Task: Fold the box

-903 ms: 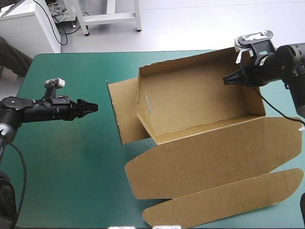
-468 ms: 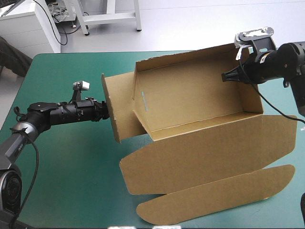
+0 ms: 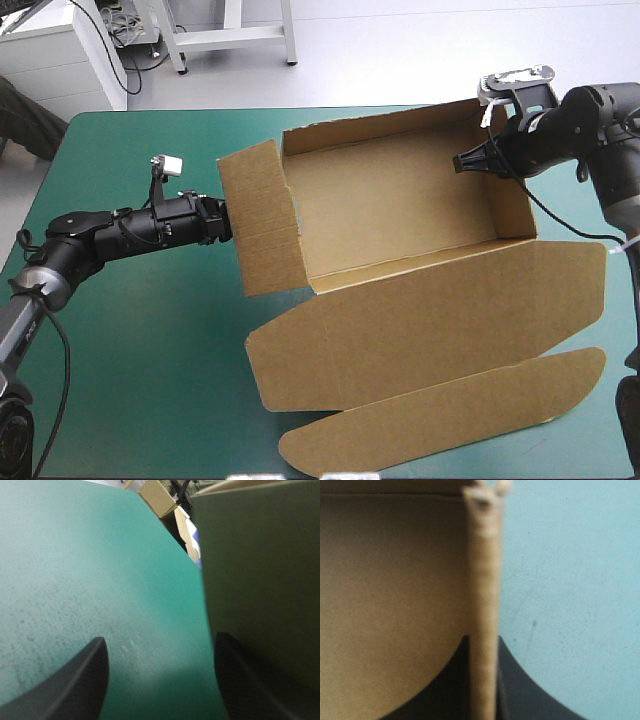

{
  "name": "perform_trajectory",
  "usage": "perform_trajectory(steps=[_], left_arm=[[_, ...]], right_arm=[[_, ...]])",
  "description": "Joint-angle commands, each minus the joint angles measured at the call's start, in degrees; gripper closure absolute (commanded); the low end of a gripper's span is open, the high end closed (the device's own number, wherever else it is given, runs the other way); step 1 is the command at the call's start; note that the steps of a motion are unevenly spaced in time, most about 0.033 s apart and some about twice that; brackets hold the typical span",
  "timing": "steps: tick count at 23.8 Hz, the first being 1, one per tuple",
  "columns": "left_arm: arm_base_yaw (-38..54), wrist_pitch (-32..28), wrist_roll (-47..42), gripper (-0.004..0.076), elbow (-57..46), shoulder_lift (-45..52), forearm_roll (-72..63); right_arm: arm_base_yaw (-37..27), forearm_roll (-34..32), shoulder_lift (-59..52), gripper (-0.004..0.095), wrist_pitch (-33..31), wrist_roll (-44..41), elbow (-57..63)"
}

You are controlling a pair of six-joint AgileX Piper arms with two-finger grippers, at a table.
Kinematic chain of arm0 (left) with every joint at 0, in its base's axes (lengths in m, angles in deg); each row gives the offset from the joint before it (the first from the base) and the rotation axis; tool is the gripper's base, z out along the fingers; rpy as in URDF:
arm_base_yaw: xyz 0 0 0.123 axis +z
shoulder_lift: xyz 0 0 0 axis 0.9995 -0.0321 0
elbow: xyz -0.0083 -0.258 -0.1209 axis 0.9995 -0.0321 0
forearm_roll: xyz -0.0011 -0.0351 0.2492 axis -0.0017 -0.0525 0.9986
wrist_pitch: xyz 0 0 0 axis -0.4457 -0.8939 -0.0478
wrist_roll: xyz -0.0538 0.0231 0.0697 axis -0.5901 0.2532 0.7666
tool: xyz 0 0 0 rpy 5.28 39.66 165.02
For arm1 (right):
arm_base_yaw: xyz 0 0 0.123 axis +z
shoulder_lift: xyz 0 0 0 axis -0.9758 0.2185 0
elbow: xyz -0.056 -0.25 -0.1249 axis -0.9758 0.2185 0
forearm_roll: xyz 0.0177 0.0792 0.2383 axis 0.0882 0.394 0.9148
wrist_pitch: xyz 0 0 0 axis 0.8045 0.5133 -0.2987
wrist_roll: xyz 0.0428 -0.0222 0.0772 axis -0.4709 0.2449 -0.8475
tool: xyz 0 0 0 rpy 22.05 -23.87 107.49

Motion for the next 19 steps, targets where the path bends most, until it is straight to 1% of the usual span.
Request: perform_trajectory(steps=[1,3,7,13,16,19], left_arm=[[-0.3,3.7,0.2,0.0286,1.6,4.4,-5.5],[-0.3,5.5,0.2,0.0286,1.6,4.9,-7.2],[-0.3,10.9,0.2,0.0286,1.6,5.0,-11.3],[-0.4,11.1,-4.2,0.0283,1.6,5.2,-13.8],[-0.4,11.1,-4.2,0.0283,1.6,6.3,-14.5],[-0.4,11.1,-4.2,0.0283,1.6,7.5,-14.5]], right_arm=[[0.0,1.8,-0.7,0.0928,2.8,-0.3,-1.9],[0.0,2.5,-0.3,0.0928,2.9,-0.3,-1.9],[0.0,3.1,0.3,0.0926,3.1,0.2,-1.9],[0.0,2.4,0.4,0.0926,3.6,0.8,-1.9],[0.0,0.6,0.4,0.0926,4.2,0.8,-1.9],[0.0,0.6,0.4,0.0927,5.0,0.7,-1.9]])
